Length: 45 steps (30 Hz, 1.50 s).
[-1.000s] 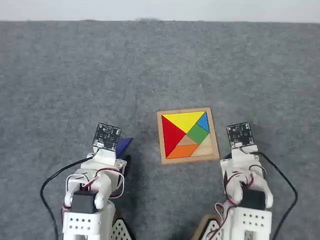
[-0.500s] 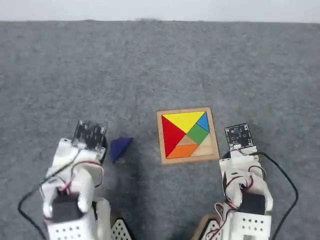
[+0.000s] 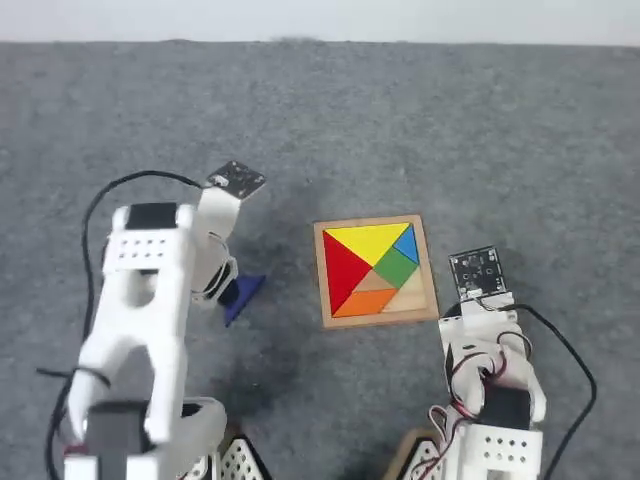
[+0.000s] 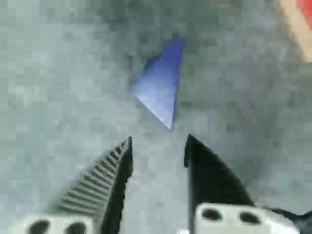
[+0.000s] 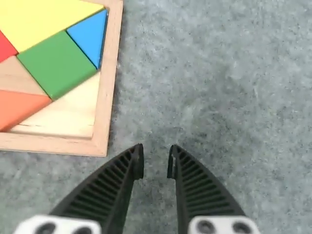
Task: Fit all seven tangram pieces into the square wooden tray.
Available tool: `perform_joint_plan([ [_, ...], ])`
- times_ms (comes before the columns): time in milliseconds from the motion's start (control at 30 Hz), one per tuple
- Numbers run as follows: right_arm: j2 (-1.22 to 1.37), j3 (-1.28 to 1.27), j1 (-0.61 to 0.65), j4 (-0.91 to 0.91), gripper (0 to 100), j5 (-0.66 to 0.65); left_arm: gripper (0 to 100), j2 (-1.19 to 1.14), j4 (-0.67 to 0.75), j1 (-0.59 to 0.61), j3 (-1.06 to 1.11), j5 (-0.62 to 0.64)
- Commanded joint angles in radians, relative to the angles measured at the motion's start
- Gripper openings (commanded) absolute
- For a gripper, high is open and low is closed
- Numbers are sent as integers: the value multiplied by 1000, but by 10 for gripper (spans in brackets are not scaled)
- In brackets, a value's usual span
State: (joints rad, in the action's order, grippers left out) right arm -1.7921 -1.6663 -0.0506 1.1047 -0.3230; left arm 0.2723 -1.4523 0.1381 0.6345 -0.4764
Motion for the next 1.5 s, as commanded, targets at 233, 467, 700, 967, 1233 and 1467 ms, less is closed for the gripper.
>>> perform_joint_plan([
  [233, -13, -12, 12, 4, 99, -12, 201, -195, 221, -9, -7, 25],
  [467, -13, -12, 12, 4, 99, -12, 200, -353, 310, -32, -30, 52],
  [700, -13, -12, 12, 4, 99, -12, 179, -396, 316, -69, -19, 58],
  [967, -13, -12, 12, 4, 99, -12, 7, -393, 310, -71, -30, 60],
  [1233, -13, -12, 12, 4, 99, -12, 9, -308, 199, -101, -113, 132],
  [1467, -7, -11, 12, 4, 99, -12, 10, -31, 3, -427, -259, 305],
])
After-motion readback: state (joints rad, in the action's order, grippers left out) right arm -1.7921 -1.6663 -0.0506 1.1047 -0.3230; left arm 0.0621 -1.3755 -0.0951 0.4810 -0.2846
